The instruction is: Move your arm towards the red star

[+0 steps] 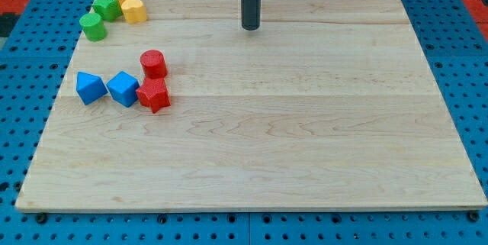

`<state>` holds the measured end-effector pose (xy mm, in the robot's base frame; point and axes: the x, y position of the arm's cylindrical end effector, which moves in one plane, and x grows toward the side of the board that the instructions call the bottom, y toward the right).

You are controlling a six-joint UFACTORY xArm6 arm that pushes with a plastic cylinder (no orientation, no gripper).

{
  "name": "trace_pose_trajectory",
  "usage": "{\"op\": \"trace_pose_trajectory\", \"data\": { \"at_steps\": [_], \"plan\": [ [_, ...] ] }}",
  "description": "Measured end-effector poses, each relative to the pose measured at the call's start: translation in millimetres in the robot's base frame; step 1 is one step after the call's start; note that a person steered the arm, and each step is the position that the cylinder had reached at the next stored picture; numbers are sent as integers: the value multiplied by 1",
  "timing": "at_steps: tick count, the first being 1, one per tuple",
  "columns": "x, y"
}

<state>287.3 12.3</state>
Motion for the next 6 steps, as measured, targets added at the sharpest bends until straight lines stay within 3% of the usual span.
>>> {"op": "trace_pose_trajectory", "data": {
  "at_steps": [1,2,3,4,5,6],
  "plan": [
    [-4,24],
    [95,29],
    [218,-6],
    [244,-122],
    [228,-172],
    [207,-170]
  ]
}}
